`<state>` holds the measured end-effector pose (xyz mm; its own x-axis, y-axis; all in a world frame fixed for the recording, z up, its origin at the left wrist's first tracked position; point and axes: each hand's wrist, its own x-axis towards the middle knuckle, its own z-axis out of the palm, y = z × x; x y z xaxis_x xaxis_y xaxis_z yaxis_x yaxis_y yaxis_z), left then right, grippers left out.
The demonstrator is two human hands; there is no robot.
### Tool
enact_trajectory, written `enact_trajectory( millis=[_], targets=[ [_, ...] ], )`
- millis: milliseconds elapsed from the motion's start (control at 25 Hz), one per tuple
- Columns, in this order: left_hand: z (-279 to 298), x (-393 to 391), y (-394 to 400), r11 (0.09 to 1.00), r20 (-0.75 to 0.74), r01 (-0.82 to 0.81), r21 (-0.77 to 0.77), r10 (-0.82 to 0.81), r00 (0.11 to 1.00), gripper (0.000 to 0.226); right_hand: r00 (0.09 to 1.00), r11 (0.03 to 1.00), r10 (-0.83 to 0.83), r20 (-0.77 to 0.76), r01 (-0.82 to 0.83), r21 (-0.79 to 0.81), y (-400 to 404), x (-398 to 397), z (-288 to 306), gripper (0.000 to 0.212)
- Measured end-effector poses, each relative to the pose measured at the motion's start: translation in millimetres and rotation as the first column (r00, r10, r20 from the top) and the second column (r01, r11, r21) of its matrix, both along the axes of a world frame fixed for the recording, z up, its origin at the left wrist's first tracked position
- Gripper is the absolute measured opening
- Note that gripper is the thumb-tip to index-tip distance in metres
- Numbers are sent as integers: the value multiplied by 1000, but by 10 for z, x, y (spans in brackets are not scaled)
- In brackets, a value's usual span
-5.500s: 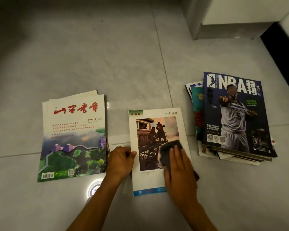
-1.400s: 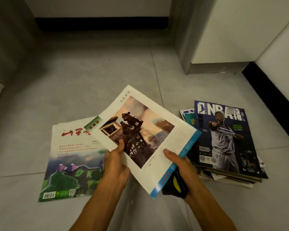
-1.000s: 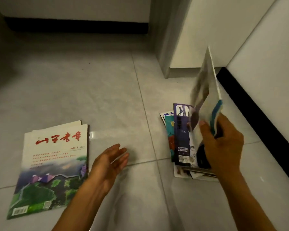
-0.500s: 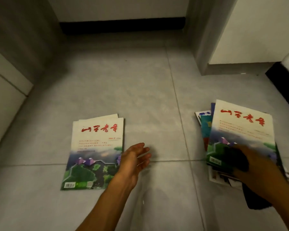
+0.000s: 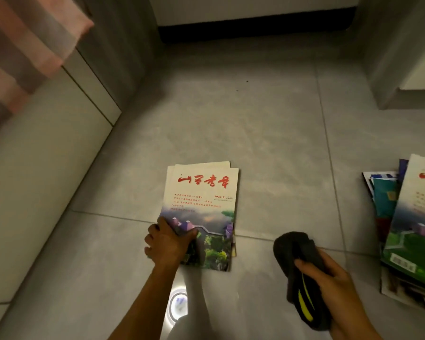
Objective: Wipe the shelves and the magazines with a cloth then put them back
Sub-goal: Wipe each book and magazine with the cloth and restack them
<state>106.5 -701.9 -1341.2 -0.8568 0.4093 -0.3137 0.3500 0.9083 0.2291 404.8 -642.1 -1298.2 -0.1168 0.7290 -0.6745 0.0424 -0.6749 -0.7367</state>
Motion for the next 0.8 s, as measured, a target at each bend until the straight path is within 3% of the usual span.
enact_trajectory(
  millis=[200,280,360,440,560,640,720,800],
  targets=[
    [-20,-94,-14,1000,-24,2,23,-2,1000,99,936,954,-182,-302,93,-285,-104,-46,-273,49],
    [-38,-68,-38,999,-41,14,50,-12,999,99,915,957,-191,-354,93,-276,-60,-6,-239,59],
    [-3,-132,-58,1000,-112,-3,-15,1,994,98,912,965,-203,-357,124,-233,57,35,-162,83],
    [30,-233,-43,999,-152,2,-43,-9,988,86,931,958,-286,-228,274,-82,224,180,-131,93],
    [-42,-190,-64,956,78,-24,294,1,997,52,872,862,-474,-120,487,137,401,413,44,82],
    [10,-22,-74,871,253,-85,484,-47,966,50,843,826,-523,-128,538,170,425,519,97,77],
    [168,189,-15,772,449,-225,594,-86,890,49,843,826,-526,-109,538,167,391,577,116,66],
    [344,463,109,724,625,-330,606,-177,760,41,848,829,-521,-94,529,179,354,584,211,51]
  ],
)
